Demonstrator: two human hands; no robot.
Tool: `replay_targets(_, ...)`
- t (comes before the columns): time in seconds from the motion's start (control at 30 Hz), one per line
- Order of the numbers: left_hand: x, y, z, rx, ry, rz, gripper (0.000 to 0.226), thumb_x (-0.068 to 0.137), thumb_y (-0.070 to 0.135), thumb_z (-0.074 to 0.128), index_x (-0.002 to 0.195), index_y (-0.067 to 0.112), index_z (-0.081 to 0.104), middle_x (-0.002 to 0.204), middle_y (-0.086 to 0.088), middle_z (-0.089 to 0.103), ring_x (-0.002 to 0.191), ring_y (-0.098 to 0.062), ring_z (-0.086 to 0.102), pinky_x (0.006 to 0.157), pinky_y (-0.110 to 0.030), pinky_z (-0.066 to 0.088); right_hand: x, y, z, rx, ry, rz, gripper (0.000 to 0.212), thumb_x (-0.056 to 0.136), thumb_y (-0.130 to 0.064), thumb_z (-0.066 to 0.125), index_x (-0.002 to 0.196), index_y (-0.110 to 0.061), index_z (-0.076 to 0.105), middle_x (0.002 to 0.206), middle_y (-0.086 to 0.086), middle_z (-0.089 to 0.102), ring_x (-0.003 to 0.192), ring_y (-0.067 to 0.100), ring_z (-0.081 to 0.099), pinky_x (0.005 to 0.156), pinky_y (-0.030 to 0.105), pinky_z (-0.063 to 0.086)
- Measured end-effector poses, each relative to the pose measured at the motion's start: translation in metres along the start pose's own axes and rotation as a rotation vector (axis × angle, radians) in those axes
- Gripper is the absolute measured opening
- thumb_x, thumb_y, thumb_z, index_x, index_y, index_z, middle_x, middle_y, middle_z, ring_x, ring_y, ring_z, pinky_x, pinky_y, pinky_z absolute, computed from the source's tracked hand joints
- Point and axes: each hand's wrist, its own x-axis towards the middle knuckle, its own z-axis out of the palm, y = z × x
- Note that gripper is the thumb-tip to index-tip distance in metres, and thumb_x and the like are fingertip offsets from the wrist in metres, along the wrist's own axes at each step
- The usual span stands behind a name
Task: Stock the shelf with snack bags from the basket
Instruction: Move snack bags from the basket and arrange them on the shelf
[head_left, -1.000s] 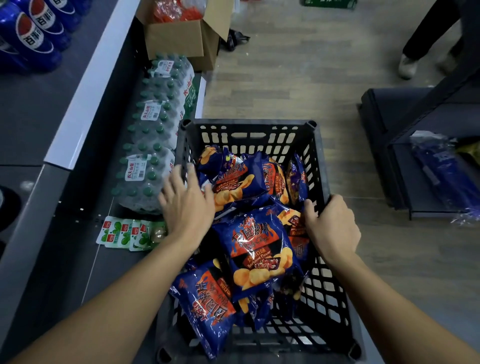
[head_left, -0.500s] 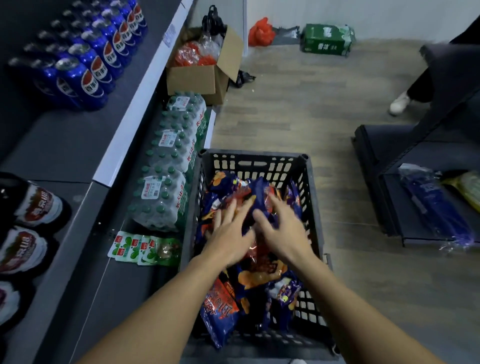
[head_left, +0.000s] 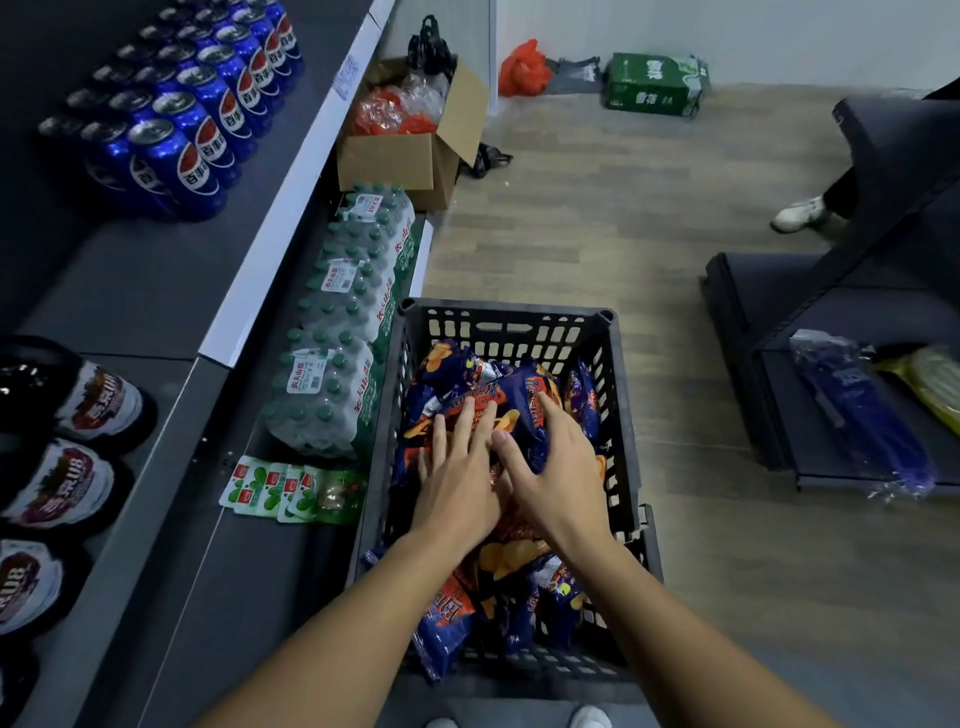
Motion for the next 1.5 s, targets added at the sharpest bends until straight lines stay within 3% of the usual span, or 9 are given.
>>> replay_targets(0.27,0.015,-0.021,0.011,-0.087,0.066,-0.056,0.064,0.100,0.045,0.039,0.153,0.036,0.006,0.162,0.011,-0.004,0.149,-0.020,-0.008,0.117,-0.056,0.019,0.015,0.002,0.009,-0.051,-0.064,0.160,0.080,0.087,-0.075,0.042,0.151,-0.028,0.030,0.152,0.000,0.038,0.138,0.027,0.036,0.108,0.044,0.036)
replay_targets(0.4,0.025,-0.025,0.012,-0.237,0.175,-0.235,0.055,0.100,0.054,0.024,0.148,0.028,0.029,0.156,-0.002,0.022,0.140,-0.028,0.024,0.105,-0.044,0.034,0.026,0.001,0.019,-0.076,-0.137,0.308,0.079,0.084,-0.081,0.033,0.146,-0.031,0.037,0.149,0.008,0.038,0.135,0.039,0.034,0.104,0.051,0.038)
replay_targets(0.6,0.044,-0.032,0.012,-0.285,0.051,-0.549,0.061,0.100,0.053,0.030,0.146,0.014,0.034,0.146,-0.017,0.033,0.136,-0.037,0.029,0.107,-0.046,0.032,0.035,0.004,0.031,-0.073,-0.212,0.485,0.072,0.090,-0.075,0.031,0.146,-0.029,0.034,0.145,0.016,0.033,0.131,0.048,0.033,0.103,0.052,0.035)
replay_targets(0.73,0.046,-0.033,0.012,-0.318,0.006,-0.597,0.059,0.098,0.055,0.035,0.139,0.013,0.045,0.140,-0.015,0.040,0.130,-0.035,0.039,0.102,-0.045,0.037,0.033,0.008,0.035,-0.098,-0.201,0.422,0.060,0.094,-0.066,0.036,0.141,-0.029,0.037,0.133,0.015,0.042,0.110,0.040,0.054,0.086,0.044,0.046)
replay_targets(0.9,0.049,-0.033,0.014,-0.435,0.041,-0.522,0.052,0.098,0.050,0.042,0.141,0.019,0.043,0.136,-0.006,0.052,0.124,-0.028,0.049,0.097,-0.041,0.041,0.030,0.015,0.035,0.017,-0.121,0.287,0.051,0.096,-0.060,0.041,0.138,-0.031,0.038,0.109,0.001,0.063,0.097,0.021,0.063,0.077,0.037,0.051)
replay_targets(1.03,0.054,-0.036,0.010,-0.591,0.135,-0.532,0.031,0.091,0.052,0.054,0.107,0.026,0.048,0.113,0.000,0.061,0.093,-0.019,0.057,0.084,-0.036,0.049,0.028,0.020,0.025,0.039,-0.103,0.245,0.050,0.096,-0.059,0.043,0.138,-0.032,0.040,0.106,-0.005,0.067,0.096,0.017,0.065,0.078,0.039,0.054)
replay_targets(1.2,0.053,-0.032,0.008,-0.031,0.389,-0.071,0.068,0.089,0.059,0.052,0.144,0.025,0.032,0.148,0.003,0.036,0.134,-0.017,0.037,0.107,-0.037,0.036,0.027,0.030,0.019,-0.363,-0.005,0.124,0.067,0.091,-0.069,0.039,0.141,-0.026,0.042,0.128,0.004,0.058,0.114,0.024,0.054,0.088,0.040,0.050)
replay_targets(1.3,0.067,-0.023,0.001,0.220,0.307,0.239,0.070,0.096,0.059,0.035,0.154,0.027,0.013,0.162,0.001,0.012,0.148,-0.017,0.011,0.118,-0.041,0.017,0.023,0.031,0.013,-0.478,0.092,0.004,0.073,0.090,-0.069,0.041,0.144,-0.020,0.041,0.136,0.006,0.051,0.121,0.026,0.048,0.094,0.043,0.047)
replay_targets(1.5,0.092,-0.004,-0.005,0.302,0.113,0.261,0.075,0.097,0.063,0.020,0.155,0.019,0.005,0.163,-0.006,0.001,0.150,-0.022,-0.002,0.119,-0.041,0.010,-0.002,0.027,-0.002,-0.486,0.158,-0.219,0.057,0.093,-0.057,0.047,0.134,-0.018,0.051,0.134,0.005,0.051,0.127,0.024,0.045,0.099,0.041,0.042)
